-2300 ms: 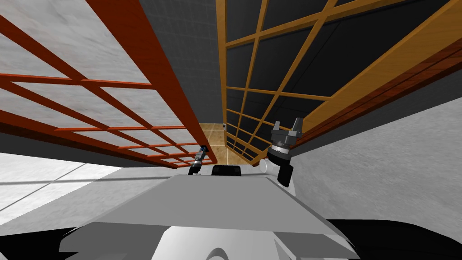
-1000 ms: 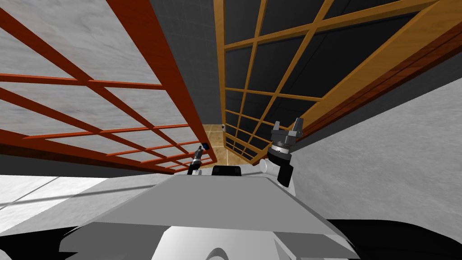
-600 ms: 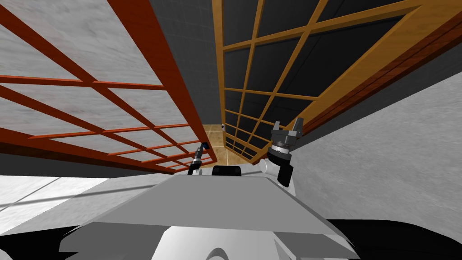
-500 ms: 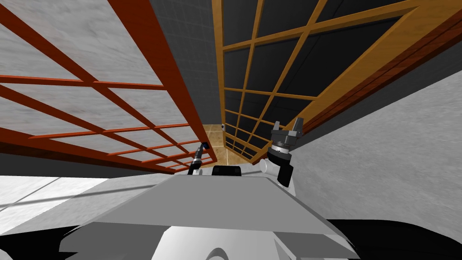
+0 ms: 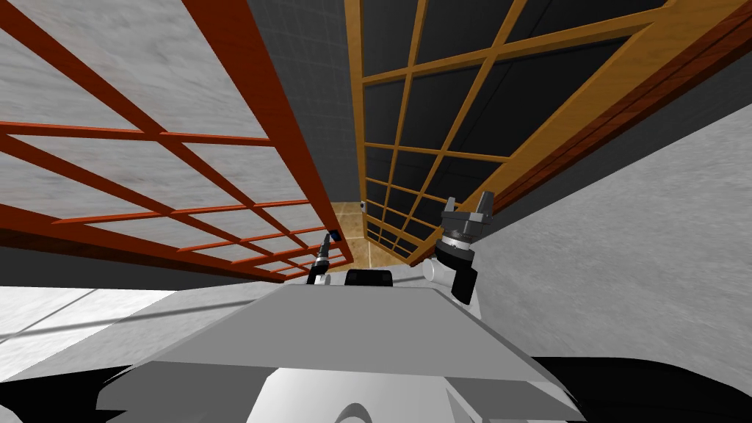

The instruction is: Push the door open

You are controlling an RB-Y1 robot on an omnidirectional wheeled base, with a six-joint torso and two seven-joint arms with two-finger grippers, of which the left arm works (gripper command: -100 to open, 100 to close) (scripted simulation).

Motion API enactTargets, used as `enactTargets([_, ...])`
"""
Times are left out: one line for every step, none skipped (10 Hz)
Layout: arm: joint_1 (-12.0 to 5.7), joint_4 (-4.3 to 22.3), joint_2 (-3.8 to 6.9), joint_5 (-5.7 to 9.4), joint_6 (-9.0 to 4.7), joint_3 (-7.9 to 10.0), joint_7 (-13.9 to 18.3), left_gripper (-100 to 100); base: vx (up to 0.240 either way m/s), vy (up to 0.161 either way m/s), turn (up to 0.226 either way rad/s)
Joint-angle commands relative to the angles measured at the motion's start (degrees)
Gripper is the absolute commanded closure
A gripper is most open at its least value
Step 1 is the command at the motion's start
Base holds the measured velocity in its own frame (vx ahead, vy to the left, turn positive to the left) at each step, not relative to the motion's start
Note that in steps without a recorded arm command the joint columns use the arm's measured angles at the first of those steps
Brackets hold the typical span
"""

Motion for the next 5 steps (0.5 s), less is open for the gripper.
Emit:
enactTargets([-0.10,0.1,-0.06,0.28,0.01,-0.07,1.7,-100,-0.022,0.007,-0.010])
enactTargets([-0.31,0.2,-0.18,0.78,0.02,-0.21,3.9,-100,-0.022,0.004,-0.015])
enactTargets([-0.52,0.4,-0.31,1.30,0.03,-0.35,5.4,-100,-0.034,0.005,-0.024])
enactTargets([-0.52,0.4,-0.31,1.30,0.03,-0.35,6.1,-100,-0.029,0.002,-0.011])
enactTargets([-0.74,0.5,-0.43,1.82,0.04,-0.49,8.3,-100,-0.028,0.003,-0.015])
